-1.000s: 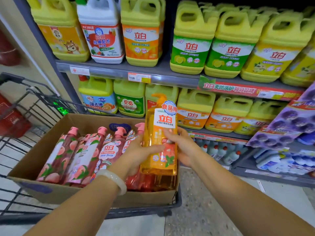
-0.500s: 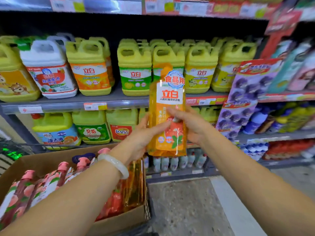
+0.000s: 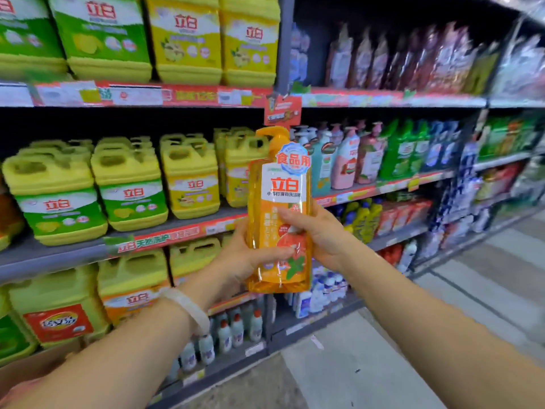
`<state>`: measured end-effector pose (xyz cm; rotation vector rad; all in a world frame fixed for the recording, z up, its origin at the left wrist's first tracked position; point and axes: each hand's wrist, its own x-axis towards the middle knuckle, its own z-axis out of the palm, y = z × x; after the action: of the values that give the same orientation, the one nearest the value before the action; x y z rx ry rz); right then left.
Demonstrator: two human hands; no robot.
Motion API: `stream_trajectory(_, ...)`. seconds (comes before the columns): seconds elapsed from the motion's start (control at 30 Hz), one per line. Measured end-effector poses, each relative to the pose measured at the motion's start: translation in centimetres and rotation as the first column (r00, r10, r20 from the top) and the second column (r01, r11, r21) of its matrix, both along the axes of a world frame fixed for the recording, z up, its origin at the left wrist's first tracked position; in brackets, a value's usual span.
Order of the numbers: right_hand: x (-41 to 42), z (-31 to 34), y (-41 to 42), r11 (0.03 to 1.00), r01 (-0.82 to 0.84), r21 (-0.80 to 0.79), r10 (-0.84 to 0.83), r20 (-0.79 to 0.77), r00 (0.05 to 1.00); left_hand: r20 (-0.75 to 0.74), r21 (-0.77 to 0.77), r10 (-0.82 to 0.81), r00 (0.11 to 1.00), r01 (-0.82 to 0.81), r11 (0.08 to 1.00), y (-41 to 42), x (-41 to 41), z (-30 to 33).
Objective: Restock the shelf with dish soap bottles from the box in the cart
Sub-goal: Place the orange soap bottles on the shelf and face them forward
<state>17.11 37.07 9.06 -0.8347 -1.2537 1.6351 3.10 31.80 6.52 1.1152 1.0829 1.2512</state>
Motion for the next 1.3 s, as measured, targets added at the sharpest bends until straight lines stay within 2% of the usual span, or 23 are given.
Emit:
stream_trajectory(0.33,18.7,1.2,7.6,0.98,0.14,0.142,-0.16,0.139,0.977,0.017,0.099,-0.233,0.972,0.23,0.968,10.0,17.7,0.7)
stream_trajectory(0.6,29.9,2.8,15.7,0.952,0.265,0.152,-0.276,0.06,0.959,-0.042,0.177,-0.407,0.912,0.408,0.896,21.3,28.4,2.3)
stream_trajectory(0.77,36.6,5.1,23.1,0.923,0.346,0.166,-0.361,0.071,0.93,-0.092,0.166,-0.443,0.892,0.453,0.876,30.4,34.9,4.4)
stream_trajectory(0.93,43.5,7.9,30.6,0.893,0.406,0.194,-0.421,0.04,0.906,-0.091,0.217,-0.49,0.867,0.498,0.84,38.6,42.2,7.3)
stream_trajectory(1.3,61.8,7.4,43.5,0.857,0.465,0.221,-0.483,0.031,0.875,-0.086,0.202,-0.559,0.825,0.564,0.801,52.1,60.7,7.0)
